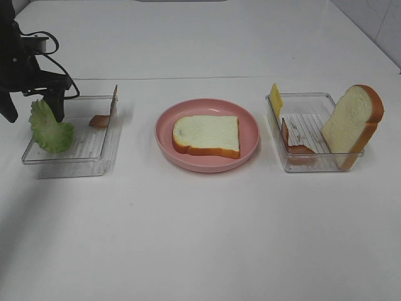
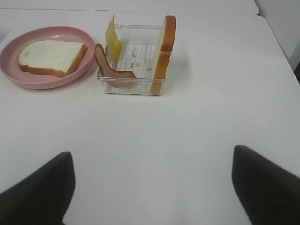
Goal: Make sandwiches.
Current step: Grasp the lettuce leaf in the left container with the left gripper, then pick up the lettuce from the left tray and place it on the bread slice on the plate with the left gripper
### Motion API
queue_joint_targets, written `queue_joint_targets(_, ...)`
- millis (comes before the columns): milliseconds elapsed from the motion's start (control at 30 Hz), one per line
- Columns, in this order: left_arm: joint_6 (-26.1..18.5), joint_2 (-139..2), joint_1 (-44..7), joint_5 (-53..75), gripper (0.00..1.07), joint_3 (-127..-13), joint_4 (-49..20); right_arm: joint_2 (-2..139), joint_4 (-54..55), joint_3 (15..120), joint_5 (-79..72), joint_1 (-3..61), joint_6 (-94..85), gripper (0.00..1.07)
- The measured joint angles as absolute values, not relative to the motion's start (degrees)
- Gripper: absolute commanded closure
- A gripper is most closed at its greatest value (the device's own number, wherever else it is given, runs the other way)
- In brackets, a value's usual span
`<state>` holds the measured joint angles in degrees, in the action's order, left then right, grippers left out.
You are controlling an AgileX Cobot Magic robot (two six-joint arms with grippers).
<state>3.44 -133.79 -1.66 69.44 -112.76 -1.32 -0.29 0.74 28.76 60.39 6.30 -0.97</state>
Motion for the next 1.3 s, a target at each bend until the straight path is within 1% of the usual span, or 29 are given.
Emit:
queue_joint_targets(33, 3.44, -133.79, -1.66, 69.44, 0.52, -112.76, -1.32, -0.29, 0.74, 28.76, 60.39, 6.30, -0.97, 0.25)
queue_joint_targets(100, 3.44, -133.79, -1.66, 69.44, 0.66, -112.76, -1.32, -0.29, 0.74, 28.76, 60.39, 6.30, -0.97, 0.25)
queue_joint_targets(133, 3.44, -133.79, -1.66, 69.44, 0.66, -112.76, -1.32, -0.29, 0.74, 28.76, 60.39, 6.30, -0.97, 0.25)
queue_joint_targets(167, 3.44, -133.79, -1.66, 69.44, 0.76, -112.76, -1.32, -0.29, 0.74, 28.76, 60.39, 6.30, -0.97, 0.25)
queue_joint_targets(200, 3.44, -133.79, -1.66, 69.44, 0.80, -112.76, -1.32, -0.29, 0.74, 28.76, 60.39, 6.30, -0.97, 0.25)
queue_joint_targets(767, 3.44, -133.79, -1.66, 69.50, 0.80, -112.76, -1.72, -0.29, 0.74, 28.76, 60.39, 6.30, -0.97, 0.25)
queue_joint_targets(833, 3.44, -133.79, -1.66, 69.50, 0.93, -112.76, -2.01, -0.29, 0.74, 28.76, 60.39, 6.30, -0.97, 0.25)
queue_joint_targets(867, 3.44, -133.79, -1.66, 69.50, 0.93, -112.76, -2.01, -0.29, 0.74, 28.76, 60.39, 6.30, -0.97, 0.25)
queue_joint_targets(900, 3.44, -133.79, -1.66, 69.50, 1.07, -112.76, -2.23, -0.29, 0.74, 28.76, 60.39, 6.30, -0.97, 0.25)
queue_joint_targets(1300, 3.44, -132.30, -1.66, 69.61, 1.07, -113.04, -2.35, -0.29, 0.74, 28.76, 60.39, 6.30, -0.97, 0.25)
